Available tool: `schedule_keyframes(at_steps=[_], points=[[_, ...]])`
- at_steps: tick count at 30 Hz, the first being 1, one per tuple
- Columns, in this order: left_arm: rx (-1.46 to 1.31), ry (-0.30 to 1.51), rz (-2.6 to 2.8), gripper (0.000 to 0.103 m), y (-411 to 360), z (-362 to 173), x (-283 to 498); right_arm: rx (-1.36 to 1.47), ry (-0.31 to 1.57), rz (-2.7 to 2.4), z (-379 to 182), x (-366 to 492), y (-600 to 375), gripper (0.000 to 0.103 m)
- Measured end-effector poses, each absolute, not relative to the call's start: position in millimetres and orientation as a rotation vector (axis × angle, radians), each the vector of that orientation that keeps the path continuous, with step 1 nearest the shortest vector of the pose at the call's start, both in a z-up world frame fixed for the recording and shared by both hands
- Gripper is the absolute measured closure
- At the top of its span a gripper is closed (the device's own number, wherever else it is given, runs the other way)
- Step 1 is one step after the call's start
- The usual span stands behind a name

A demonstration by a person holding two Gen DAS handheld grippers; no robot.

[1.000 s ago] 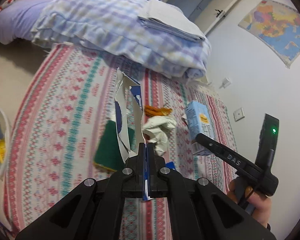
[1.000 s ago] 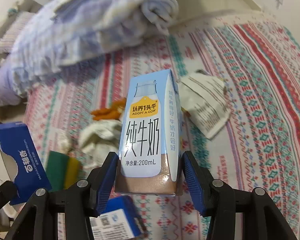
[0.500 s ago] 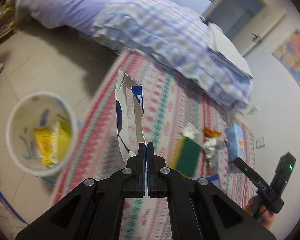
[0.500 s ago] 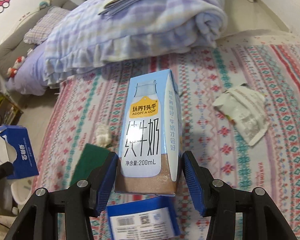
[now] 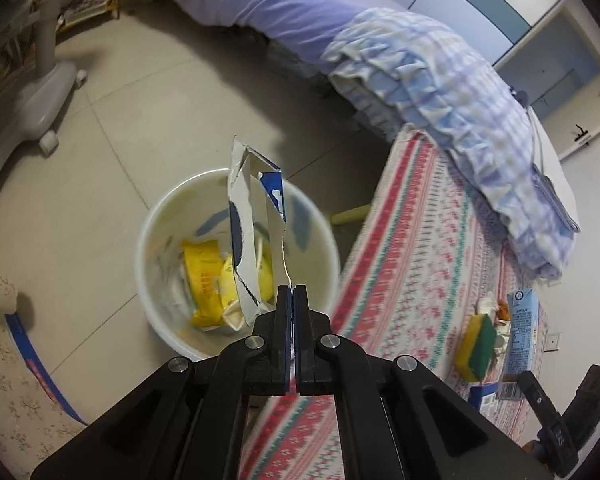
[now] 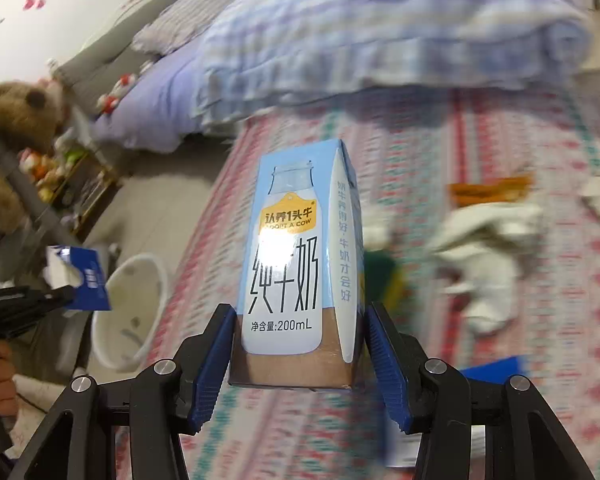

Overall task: Collect trash
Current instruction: 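Carry the box and carton over the wastebasket and open both tools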

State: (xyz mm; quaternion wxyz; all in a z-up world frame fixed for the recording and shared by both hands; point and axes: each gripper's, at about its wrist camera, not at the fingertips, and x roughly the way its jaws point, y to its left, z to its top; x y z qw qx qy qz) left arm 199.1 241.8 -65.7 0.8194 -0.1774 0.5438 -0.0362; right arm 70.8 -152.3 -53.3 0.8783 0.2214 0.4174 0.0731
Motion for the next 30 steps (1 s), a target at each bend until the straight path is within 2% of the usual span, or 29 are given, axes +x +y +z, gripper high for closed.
schedule_keyframes(at_steps=[6, 10, 17, 20, 22, 30], points=[[-0.397, 1.187, -0.041, 0.103, 255.5, -83.2, 210.4, 0.447, 0.903, 0.271, -60.9, 95.8, -83.5, 0.046], [-0.424, 1.203, 0.008, 0.099, 266.8, -90.1, 216.3, 0.439, 0.928, 0.330, -70.3, 109.4, -39.7, 0.046], [-0.532, 1.206, 0.028, 0.098, 295.0, -87.2, 209.9, 0.447, 0.952, 0.390, -80.8, 142.1, 10.8, 0.046], [-0.570, 1.209, 0.044, 0.085, 304.2, -83.2, 208.3, 0.436, 0.965, 0.407, -84.0, 155.0, 29.2, 0.046], [-0.605, 1.196, 0.060, 0.072, 313.2, -79.9, 205.6, 0.429, 0.975, 0.416, -86.0, 159.9, 38.3, 0.046], [-0.675, 1.191, 0.097, 0.072, 333.4, -78.3, 203.3, 0.379, 1.030, 0.464, -97.6, 186.5, 93.0, 0.045]])
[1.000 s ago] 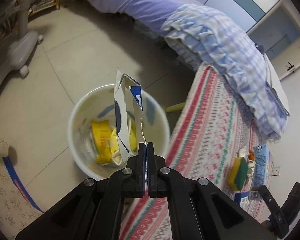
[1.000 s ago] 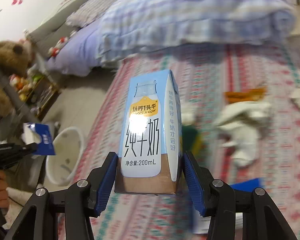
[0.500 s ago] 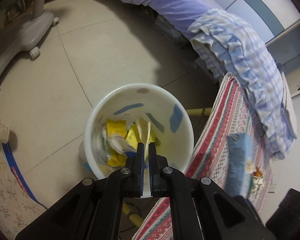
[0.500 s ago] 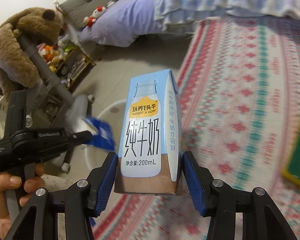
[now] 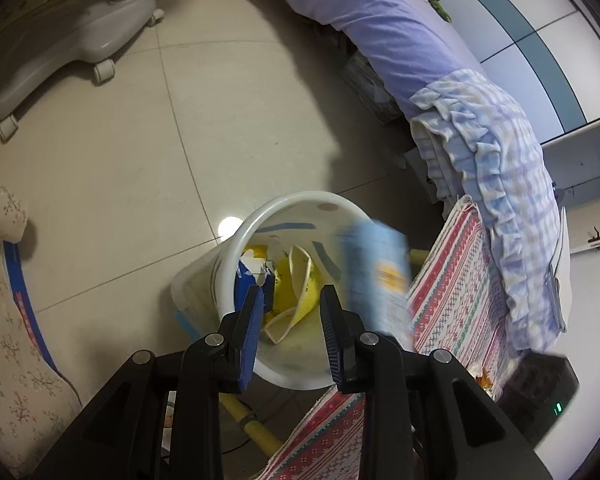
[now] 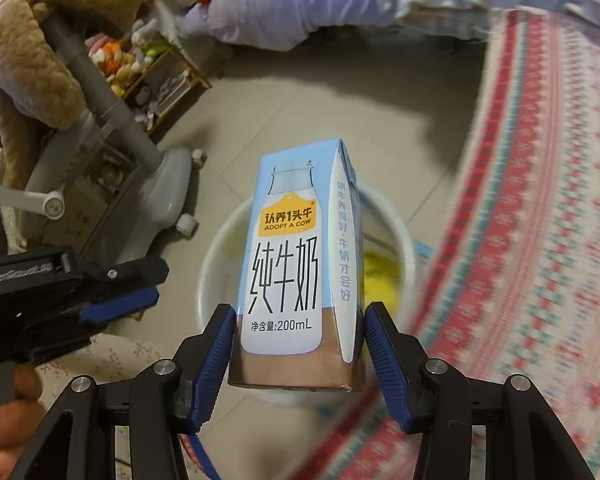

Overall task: Collect trash
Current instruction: 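Carry the box and carton over the wastebasket and open both tools, then move both open tools back toward the remaining trash on the blanket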

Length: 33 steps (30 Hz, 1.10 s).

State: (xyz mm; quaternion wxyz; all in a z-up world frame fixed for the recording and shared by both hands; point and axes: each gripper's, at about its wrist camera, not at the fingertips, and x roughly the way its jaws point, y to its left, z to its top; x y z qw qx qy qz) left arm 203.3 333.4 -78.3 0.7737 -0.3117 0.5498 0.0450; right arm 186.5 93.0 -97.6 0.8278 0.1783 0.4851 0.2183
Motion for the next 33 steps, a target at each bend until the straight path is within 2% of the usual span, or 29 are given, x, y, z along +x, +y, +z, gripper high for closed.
schedule_keyframes(at_steps=[10, 16, 23, 25, 28, 33], points=[[-0.622, 1.192, 0.081, 0.072, 320.9, -68.3, 196.4, 0.394, 1.121, 0.468, -130.1, 203.0, 102.9, 0.041], [-0.552, 1.199, 0.022, 0.072, 280.3, -53.6, 186.9, 0.412, 1.077, 0.448, -105.9, 176.0, 58.7, 0.041], [-0.328, 1.161, 0.014, 0.071, 208.8, -32.0, 169.0, 0.372, 1.016, 0.409, -65.2, 127.0, -14.0, 0.041], [-0.294, 1.164, -0.042, 0.067, 183.7, -29.8, 164.4, 0.371, 1.006, 0.380, -56.3, 111.6, -42.0, 0.041], [-0.224, 1.160, -0.137, 0.047, 135.9, -26.5, 157.3, 0.359, 0.991, 0.311, -42.3, 89.9, -93.8, 0.041], [-0.132, 1.178, -0.281, 0.041, 56.4, -29.5, 149.1, 0.396, 0.972, 0.115, -26.4, 67.0, -197.9, 0.039]])
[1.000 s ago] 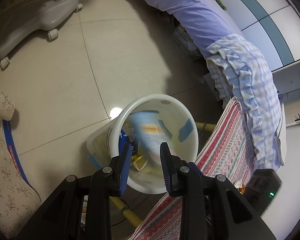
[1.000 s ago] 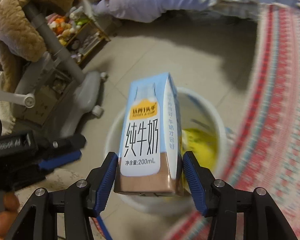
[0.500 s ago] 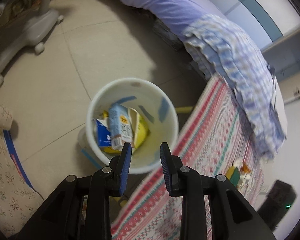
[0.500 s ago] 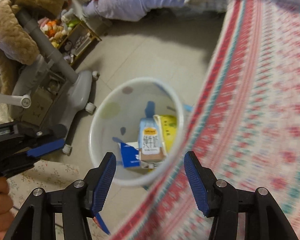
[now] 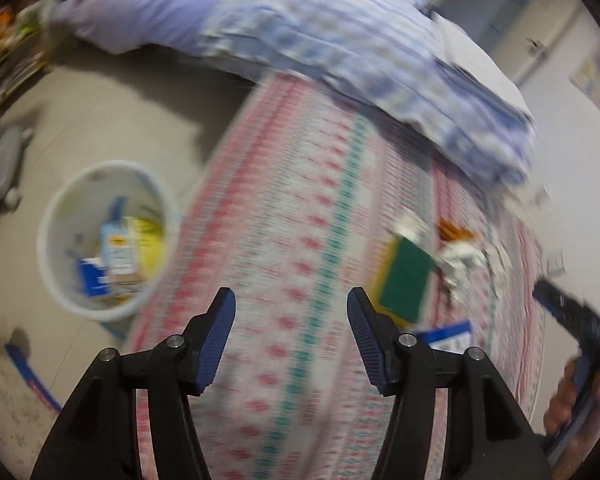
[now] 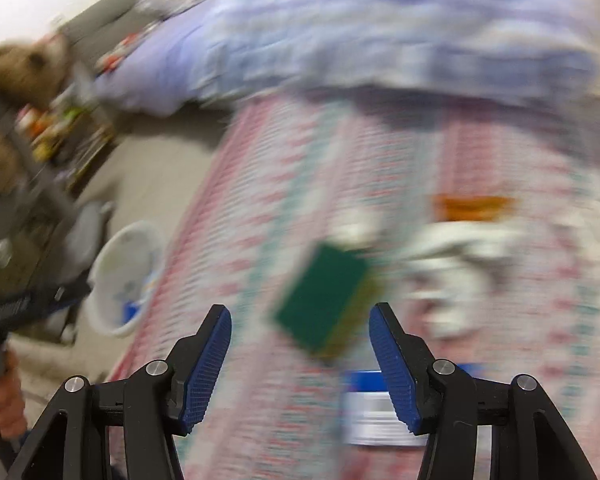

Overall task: Collect trash
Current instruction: 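Move both open tools back toward the remaining trash on the blanket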

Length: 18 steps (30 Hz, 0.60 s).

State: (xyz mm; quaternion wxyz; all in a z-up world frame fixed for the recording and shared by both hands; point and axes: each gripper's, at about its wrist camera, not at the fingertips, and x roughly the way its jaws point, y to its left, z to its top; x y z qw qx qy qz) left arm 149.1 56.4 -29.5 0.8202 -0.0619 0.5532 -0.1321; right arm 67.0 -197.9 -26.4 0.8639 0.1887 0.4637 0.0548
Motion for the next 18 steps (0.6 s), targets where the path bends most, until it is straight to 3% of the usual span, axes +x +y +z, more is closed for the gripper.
schedule_keyframes(at_steps=[9, 16, 18], points=[[-0.028, 1.260, -0.388, 0.038, -41.6, -62.7, 155.5, 0.671, 0.992, -0.200, -68.0, 36.8, -363.4, 0.036], [0.080, 1.300, -0.372, 0.033, -87.3, -96.9, 165.2, 0.589, 1.049, -0.295, -80.0, 56.5, -398.3, 0.036], [0.132, 1.289, -0.345, 0.023, -94.6, -105.6, 165.5, 0.570, 1.075, -0.297, -85.9, 64.0, -398.6, 0.036]])
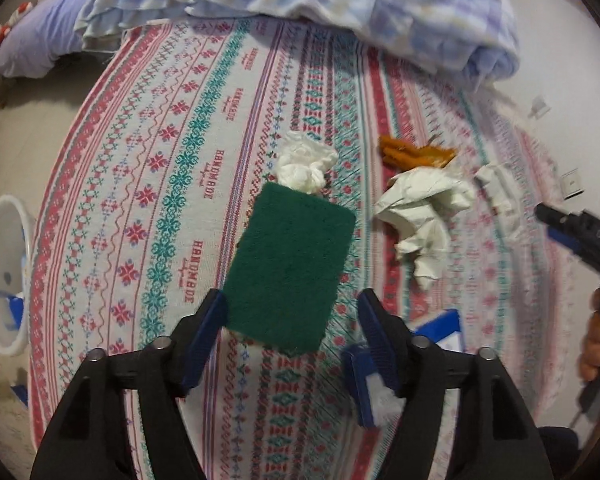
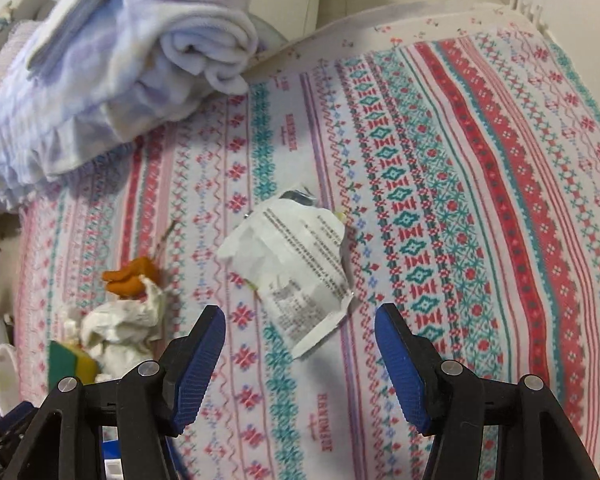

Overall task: Collect trash
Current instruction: 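Grasp the green-yellow sponge with the left tool while right grasps the white wrapper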

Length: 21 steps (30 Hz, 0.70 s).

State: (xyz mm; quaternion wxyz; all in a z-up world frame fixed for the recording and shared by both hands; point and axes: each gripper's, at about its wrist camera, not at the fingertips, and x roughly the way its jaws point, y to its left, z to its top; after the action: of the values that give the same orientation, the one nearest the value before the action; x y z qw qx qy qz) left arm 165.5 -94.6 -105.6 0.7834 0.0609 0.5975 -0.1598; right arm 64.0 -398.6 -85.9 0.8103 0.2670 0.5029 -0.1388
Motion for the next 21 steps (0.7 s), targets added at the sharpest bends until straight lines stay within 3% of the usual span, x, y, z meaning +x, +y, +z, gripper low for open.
schedule_keyframes(at_steps=[5, 7, 9, 12, 21], points=[[0.238, 1.266, -0.303, 0.023, -99.4, -119.4, 167.8, 0.506, 1.115, -0.305, -96.7, 74.9, -401.1, 0.036], [0.241, 1.266, -0.258, 0.055, -90.1, -121.1, 171.7, 0.518, 1.124, -0.318, -104.1, 77.3, -406.7, 0.036], [0.214, 1.271, -0.226, 0.066, -80.0, -120.9, 176.4, 0.546, 1.135, -0.320, -111.7, 79.3, -412.9, 0.036], [0.032, 1.305, -0.262, 0.070, -53.2, -118.2, 185.6, 0.581, 1.139, -0.308, -119.0, 82.3, -417.8, 0.036], [-0.029, 1.240, -0.304, 0.071, -31.0, -90.8, 181.1, 0.591, 1.149, -0.307, -129.1, 96.7, -411.2, 0.036]])
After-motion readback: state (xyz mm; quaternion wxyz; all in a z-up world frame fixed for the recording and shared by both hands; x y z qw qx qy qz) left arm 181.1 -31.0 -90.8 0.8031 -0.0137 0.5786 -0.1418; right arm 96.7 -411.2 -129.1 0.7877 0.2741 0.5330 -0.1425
